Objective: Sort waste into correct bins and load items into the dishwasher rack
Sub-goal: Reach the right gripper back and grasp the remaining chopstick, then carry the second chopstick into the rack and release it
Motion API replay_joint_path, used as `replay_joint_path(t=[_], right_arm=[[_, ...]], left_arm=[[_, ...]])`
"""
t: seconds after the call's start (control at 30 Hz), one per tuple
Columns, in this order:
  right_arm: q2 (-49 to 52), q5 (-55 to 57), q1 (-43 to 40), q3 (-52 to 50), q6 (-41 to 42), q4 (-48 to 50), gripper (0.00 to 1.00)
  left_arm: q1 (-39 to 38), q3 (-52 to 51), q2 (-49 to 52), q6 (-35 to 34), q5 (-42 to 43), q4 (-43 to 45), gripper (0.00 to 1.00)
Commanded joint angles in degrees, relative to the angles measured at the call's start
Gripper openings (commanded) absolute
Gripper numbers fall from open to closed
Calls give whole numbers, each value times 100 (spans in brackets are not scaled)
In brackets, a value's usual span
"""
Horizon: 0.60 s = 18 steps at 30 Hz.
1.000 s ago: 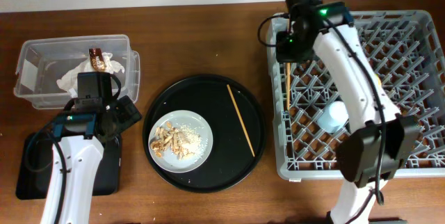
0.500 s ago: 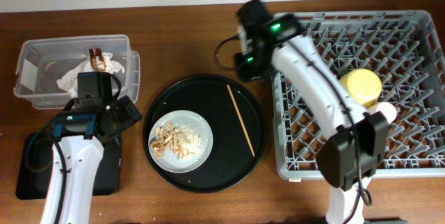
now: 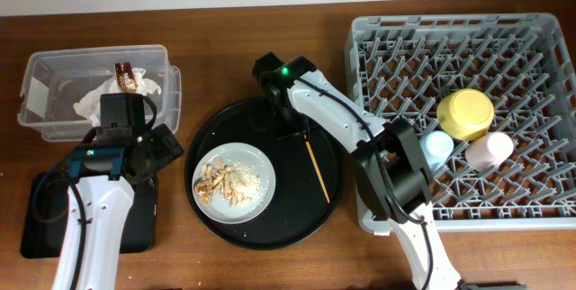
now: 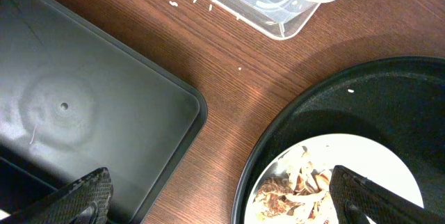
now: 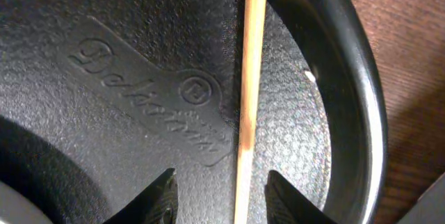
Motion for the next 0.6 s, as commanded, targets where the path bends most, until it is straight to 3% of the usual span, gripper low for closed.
replay_joint_path(t=[0.0,0.03,0.23,0.27,0.3,0.33,0.43,0.57], right_arm=[[83,131,4,-48,70,44,40],[83,131,4,-57,70,44,34],[83,136,4,-461,68,461,33],[83,133,4,-461,68,452,28],[83,133,4,-459,68,431,13],[59,109,-20,-404,70,382,7],[-85,92,-181,400,70,-323,4],[-682,444,-984,2133,46,-1403,4]], left_arm=[[13,26,-22,-70,-63,7,99],[13,26,-22,-72,-63,7,100],[13,26,-22,-70,-63,7,99],[13,26,-22,-72,-63,7,99],[13,26,-22,-72,-63,7,99],[13,26,-22,-72,-63,7,99],[13,26,-22,-70,-63,7,99],[13,26,-22,-70,-63,7,99]])
